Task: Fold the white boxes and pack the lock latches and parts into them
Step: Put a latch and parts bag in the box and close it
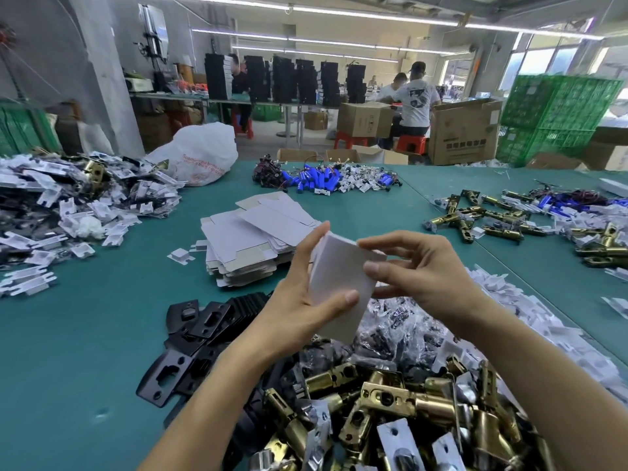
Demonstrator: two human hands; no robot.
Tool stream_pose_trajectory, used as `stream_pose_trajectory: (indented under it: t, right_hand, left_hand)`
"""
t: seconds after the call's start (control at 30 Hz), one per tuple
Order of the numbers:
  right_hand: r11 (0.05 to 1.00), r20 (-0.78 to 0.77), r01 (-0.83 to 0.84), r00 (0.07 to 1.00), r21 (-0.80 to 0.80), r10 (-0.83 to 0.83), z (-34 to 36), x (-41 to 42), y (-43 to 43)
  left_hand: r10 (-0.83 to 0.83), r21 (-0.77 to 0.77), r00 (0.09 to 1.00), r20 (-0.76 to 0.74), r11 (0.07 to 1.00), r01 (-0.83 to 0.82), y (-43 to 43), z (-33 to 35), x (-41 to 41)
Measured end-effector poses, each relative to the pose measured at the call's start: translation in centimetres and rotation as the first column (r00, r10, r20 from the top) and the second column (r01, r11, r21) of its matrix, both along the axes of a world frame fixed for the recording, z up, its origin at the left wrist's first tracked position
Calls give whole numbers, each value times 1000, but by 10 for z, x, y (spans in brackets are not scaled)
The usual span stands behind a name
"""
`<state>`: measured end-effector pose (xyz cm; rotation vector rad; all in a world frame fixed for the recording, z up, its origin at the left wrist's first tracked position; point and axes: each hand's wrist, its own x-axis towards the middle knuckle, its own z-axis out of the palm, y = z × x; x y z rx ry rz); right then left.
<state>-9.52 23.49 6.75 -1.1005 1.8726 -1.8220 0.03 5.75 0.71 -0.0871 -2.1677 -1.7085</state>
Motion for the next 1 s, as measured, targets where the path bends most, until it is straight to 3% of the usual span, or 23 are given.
stream_pose_trajectory:
  t: [0.13,0.27,0.37,0.47,0.7,0.83,1.0]
  right_hand:
    - [999,34,28,999,-22,-27,4,-2,-13]
    - [968,-122,64,992,243,-35,0,-2,-23]
    - [916,-151,37,988,400,26,-2,-3,-12]
    - [890,-106,-7,992,456,63,-3,-3,0]
    - [874,-87,-41,992,484,95,-16,-6,15]
    - [879,-76,-50,992,475,98,-24,-13,19]
    - [873,-74,-63,991,485,112,-32,-16,18]
  left_hand:
    - [141,34,989,40,989,-143,-6,7,1]
    - [348,145,936,45,925,-351,-14,5,-1]
    - [551,231,817,168,784,-576,-46,-4,0]
    - [608,372,741,286,642,-670,-87,-17,4]
    - [817,381,434,380,289,-878,-164,-34,24]
    - [879,223,285,383,211,-952,-191,-44,30]
    - [910,-234,247,333,333,-913,-194,-47,31]
